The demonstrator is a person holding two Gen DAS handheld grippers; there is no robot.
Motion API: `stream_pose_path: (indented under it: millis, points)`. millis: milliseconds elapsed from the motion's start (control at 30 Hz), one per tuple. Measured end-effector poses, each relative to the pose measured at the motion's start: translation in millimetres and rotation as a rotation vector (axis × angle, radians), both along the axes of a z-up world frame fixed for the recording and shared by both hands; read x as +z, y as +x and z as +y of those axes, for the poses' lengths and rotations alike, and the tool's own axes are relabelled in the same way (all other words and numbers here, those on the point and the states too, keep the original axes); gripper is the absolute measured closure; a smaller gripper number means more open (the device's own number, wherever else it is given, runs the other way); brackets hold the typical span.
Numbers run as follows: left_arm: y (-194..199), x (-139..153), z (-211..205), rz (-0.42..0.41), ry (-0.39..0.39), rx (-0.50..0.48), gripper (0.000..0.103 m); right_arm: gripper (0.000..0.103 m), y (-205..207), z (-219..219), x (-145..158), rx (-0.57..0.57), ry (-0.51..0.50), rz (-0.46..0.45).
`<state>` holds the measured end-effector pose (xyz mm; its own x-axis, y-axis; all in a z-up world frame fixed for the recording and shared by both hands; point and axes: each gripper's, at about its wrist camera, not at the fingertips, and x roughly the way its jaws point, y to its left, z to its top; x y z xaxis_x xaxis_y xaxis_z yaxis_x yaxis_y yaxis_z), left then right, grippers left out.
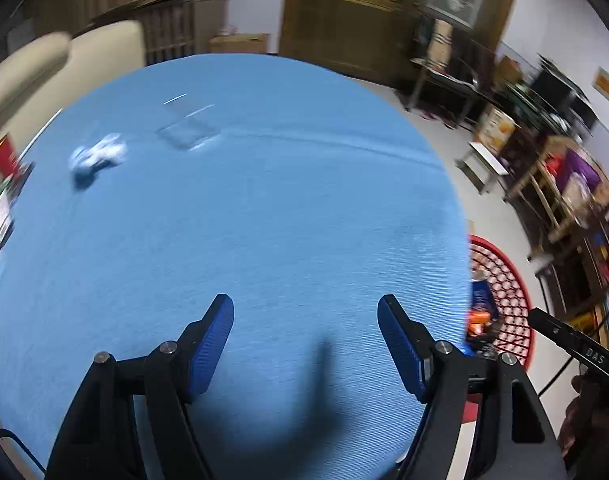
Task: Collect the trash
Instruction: 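Move both open tools back over the table toward the remaining trash, then grasp the white face mask with the left tool while the right grasps the clear plastic box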
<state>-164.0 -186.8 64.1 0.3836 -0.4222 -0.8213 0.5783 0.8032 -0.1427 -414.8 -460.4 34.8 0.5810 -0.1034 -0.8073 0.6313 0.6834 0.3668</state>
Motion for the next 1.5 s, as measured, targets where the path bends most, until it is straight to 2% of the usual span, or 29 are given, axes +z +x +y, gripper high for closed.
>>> stream_pose_path:
  millis: [300, 567, 733, 1000, 1200, 1500]
  points:
    - [35.9, -10.1, 76.6, 0.017, -0.031, 0.168, 0.028, 0.028, 62.3, 59.3, 9.3, 0.157, -0.033, 0.014]
    - [56.3, -20.9, 126.1, 0.033, -0.057, 0.273, 0.028, 0.028, 109.3, 104.6, 14.5, 0.28, -0.064, 0.032]
    - [67.7, -23.9, 145.5, 0.04, -0.068, 0.308, 0.028, 0.028, 143.2, 131.0, 17.6, 0.356, -0.093, 0.039]
    - [83.5, -25.9, 169.3, 0.051, -0.081, 0.347, 0.028, 0.028, 232.0, 167.2, 31.7, 0.507, -0.177, 0.015]
    - [99.9, -25.5, 181.0, 0.051, -0.073, 0.359, 0.028, 0.028, 300.7, 175.2, 39.3, 0.567, -0.23, -0.001]
    - [133.4, -18.9, 178.2, 0.034, -0.064, 0.344, 0.028, 0.028, 395.4, 167.1, 30.6, 0.619, -0.28, 0.01]
